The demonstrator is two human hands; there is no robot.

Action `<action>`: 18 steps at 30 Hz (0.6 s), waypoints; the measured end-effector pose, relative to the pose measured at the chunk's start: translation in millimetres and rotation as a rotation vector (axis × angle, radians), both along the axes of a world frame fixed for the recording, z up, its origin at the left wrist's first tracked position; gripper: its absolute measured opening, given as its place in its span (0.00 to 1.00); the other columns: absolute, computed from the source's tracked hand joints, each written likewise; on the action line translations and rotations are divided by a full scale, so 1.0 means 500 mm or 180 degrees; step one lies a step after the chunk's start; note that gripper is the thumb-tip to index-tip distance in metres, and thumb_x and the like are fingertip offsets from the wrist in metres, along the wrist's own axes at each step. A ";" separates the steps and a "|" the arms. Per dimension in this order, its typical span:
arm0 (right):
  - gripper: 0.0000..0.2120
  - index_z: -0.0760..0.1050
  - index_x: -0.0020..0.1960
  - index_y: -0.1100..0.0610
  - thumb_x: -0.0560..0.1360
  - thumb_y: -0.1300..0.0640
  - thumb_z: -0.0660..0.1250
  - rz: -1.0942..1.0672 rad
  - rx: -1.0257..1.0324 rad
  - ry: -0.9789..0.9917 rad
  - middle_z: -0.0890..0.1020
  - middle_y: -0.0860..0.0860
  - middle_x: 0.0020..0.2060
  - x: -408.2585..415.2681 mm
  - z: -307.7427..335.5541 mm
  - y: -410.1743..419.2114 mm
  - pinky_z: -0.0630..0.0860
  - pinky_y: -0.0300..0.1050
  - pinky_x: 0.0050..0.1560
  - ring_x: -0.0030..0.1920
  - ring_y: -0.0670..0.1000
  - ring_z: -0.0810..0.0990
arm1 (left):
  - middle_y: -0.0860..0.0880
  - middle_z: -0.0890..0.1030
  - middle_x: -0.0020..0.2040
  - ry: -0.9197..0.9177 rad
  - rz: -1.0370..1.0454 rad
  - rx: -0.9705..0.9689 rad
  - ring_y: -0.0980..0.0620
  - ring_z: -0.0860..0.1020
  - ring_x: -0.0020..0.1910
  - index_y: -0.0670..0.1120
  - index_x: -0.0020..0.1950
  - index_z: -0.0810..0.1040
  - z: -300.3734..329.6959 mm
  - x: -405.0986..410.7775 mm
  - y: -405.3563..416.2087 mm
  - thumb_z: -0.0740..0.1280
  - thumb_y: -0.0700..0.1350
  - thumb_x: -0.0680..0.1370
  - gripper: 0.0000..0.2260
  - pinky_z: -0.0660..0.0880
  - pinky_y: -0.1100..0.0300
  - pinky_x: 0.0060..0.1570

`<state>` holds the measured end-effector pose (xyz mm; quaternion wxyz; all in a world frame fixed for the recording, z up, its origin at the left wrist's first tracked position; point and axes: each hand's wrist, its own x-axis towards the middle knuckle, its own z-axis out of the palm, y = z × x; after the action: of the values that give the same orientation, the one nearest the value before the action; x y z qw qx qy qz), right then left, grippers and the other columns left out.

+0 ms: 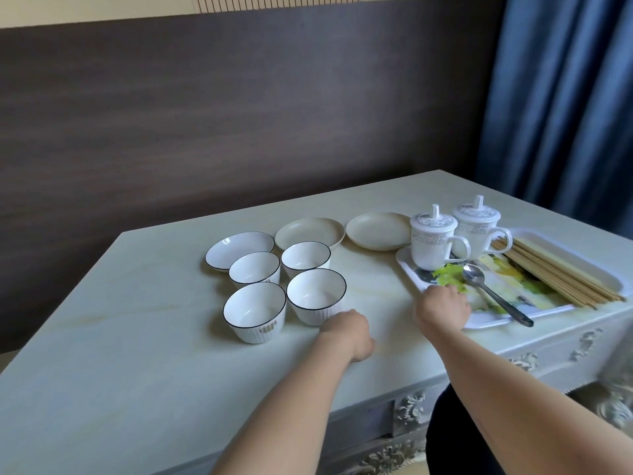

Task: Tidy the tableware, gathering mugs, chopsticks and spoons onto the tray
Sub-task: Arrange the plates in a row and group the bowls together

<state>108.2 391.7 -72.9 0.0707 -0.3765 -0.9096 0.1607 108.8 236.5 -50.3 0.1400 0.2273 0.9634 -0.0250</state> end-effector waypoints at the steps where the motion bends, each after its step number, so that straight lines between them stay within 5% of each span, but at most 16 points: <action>1: 0.18 0.74 0.64 0.57 0.77 0.61 0.56 0.0050 0.0009 0.0001 0.72 0.56 0.63 0.002 0.000 -0.002 0.67 0.48 0.62 0.65 0.58 0.69 | 0.43 0.70 0.68 0.0004 -0.0013 -0.0011 0.42 0.71 0.66 0.41 0.69 0.70 0.000 -0.001 -0.001 0.58 0.53 0.80 0.21 0.70 0.53 0.59; 9: 0.17 0.75 0.62 0.59 0.74 0.62 0.60 0.0522 -0.0060 0.0019 0.72 0.56 0.62 0.012 0.010 -0.040 0.70 0.48 0.60 0.64 0.58 0.70 | 0.44 0.69 0.68 0.0030 -0.0122 0.0093 0.43 0.69 0.67 0.42 0.69 0.69 -0.005 0.009 -0.019 0.59 0.53 0.80 0.22 0.69 0.53 0.60; 18: 0.15 0.77 0.59 0.62 0.73 0.65 0.61 0.1017 -0.0051 0.0099 0.74 0.57 0.60 0.005 0.013 -0.093 0.72 0.47 0.58 0.61 0.58 0.74 | 0.43 0.78 0.58 0.0134 -0.0025 -0.0044 0.42 0.76 0.58 0.41 0.58 0.76 0.012 0.036 -0.069 0.61 0.54 0.79 0.18 0.71 0.57 0.48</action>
<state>110.8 345.0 -66.3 0.0554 -0.2250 -0.9554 0.1831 126.8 201.7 -44.6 0.1212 0.2296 0.9650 -0.0371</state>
